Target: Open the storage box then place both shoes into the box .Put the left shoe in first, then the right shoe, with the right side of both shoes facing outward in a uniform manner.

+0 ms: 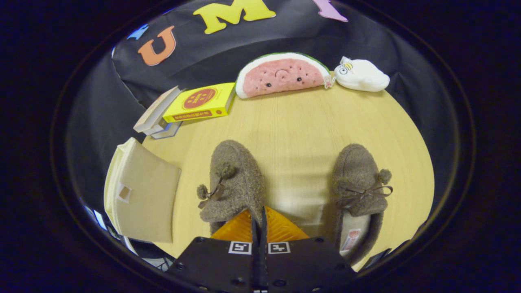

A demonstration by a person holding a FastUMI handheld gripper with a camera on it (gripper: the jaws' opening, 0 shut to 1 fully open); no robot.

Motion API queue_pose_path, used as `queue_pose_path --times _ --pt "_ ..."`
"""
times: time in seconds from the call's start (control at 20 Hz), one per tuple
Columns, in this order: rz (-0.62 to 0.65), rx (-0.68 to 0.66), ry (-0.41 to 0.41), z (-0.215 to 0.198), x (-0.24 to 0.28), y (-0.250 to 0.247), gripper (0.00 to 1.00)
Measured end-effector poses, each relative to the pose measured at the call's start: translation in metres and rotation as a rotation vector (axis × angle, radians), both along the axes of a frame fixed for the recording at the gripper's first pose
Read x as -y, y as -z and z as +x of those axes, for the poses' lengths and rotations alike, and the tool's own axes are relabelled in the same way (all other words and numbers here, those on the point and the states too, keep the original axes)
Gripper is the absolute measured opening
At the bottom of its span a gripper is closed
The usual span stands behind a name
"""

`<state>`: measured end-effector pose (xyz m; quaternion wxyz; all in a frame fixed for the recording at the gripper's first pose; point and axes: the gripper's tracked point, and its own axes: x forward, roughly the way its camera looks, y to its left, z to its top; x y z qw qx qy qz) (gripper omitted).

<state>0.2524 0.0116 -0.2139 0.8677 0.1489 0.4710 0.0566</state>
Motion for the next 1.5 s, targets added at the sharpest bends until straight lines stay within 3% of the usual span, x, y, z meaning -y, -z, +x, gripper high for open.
queue_pose_path --times 0.45,0.7,1.1,1.35,1.5 --pt "0.057 0.220 -0.028 -0.018 -0.068 -0.137 0.00" --pt "0.069 0.272 -0.106 -0.029 -0.137 -0.178 0.00" --pt "0.169 0.223 -0.219 -0.028 -0.278 -0.168 0.00" --pt "0.172 0.129 -0.144 -0.014 -0.326 -0.120 0.00" --pt "0.171 0.076 -0.055 -0.007 -0.334 -0.096 0.00"
